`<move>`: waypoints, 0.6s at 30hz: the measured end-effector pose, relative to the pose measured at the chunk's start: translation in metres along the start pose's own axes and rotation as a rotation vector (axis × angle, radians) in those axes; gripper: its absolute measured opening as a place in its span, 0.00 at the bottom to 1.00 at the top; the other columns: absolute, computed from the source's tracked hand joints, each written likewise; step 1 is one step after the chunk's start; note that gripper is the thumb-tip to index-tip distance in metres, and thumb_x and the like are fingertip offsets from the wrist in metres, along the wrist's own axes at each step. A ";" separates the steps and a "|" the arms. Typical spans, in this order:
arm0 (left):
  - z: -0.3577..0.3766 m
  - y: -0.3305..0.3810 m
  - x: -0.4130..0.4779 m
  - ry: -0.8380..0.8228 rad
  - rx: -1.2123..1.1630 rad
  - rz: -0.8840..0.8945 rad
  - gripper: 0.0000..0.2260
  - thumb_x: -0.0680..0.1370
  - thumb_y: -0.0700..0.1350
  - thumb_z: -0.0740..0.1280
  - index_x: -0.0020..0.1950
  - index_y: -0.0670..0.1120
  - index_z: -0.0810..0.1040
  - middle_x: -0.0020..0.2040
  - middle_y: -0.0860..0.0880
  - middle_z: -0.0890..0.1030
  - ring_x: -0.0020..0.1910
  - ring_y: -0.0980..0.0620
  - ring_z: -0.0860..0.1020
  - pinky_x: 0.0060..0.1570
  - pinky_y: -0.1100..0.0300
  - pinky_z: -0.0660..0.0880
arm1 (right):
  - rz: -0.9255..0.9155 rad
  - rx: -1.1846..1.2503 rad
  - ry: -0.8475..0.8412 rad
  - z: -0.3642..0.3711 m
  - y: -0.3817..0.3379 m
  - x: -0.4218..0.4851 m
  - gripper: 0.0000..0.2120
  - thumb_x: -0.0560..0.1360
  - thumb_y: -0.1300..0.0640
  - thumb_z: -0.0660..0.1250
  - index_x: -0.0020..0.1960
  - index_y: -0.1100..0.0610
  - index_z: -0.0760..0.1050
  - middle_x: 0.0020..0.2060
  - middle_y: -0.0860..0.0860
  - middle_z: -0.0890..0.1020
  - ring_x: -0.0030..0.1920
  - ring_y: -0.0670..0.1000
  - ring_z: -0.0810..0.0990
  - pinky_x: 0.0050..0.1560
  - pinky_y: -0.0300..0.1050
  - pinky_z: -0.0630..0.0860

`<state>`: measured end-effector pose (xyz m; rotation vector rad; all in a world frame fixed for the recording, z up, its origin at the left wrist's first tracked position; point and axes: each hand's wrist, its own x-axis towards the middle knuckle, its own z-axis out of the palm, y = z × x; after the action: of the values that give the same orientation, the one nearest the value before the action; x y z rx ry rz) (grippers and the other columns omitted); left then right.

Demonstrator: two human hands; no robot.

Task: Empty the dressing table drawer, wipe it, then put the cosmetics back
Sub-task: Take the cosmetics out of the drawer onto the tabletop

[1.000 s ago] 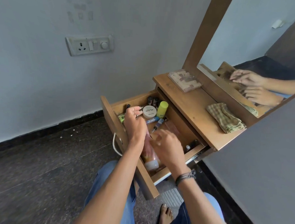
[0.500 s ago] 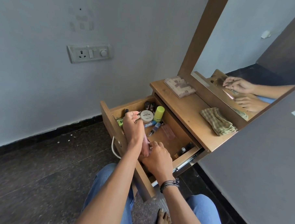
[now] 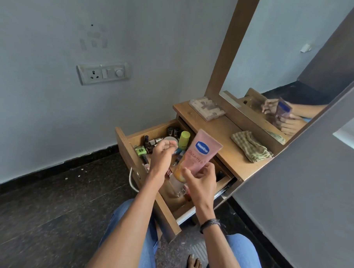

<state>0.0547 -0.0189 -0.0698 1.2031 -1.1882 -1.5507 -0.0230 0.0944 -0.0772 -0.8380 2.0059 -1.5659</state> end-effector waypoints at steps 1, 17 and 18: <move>0.002 0.000 -0.001 -0.064 0.031 -0.005 0.04 0.80 0.41 0.66 0.51 0.47 0.81 0.50 0.50 0.84 0.49 0.53 0.80 0.46 0.63 0.73 | 0.006 0.065 0.006 -0.006 -0.003 0.004 0.21 0.71 0.57 0.79 0.57 0.52 0.71 0.52 0.48 0.82 0.46 0.44 0.84 0.46 0.42 0.84; 0.003 0.011 -0.007 -0.525 -0.213 -0.287 0.23 0.76 0.53 0.72 0.68 0.46 0.75 0.59 0.39 0.83 0.55 0.38 0.83 0.55 0.44 0.81 | -0.097 0.156 -0.187 -0.047 -0.023 0.037 0.22 0.72 0.65 0.77 0.63 0.58 0.74 0.57 0.51 0.85 0.57 0.48 0.84 0.58 0.44 0.81; 0.003 0.011 -0.006 -0.507 -0.237 -0.282 0.22 0.77 0.51 0.72 0.67 0.44 0.76 0.60 0.38 0.82 0.55 0.39 0.83 0.55 0.45 0.81 | -0.091 0.159 -0.179 -0.047 -0.023 0.036 0.22 0.72 0.66 0.77 0.63 0.58 0.74 0.56 0.51 0.85 0.56 0.48 0.84 0.58 0.44 0.81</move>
<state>0.0534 -0.0144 -0.0578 0.8710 -1.1294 -2.2328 -0.0765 0.0979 -0.0427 -0.9805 1.7157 -1.6148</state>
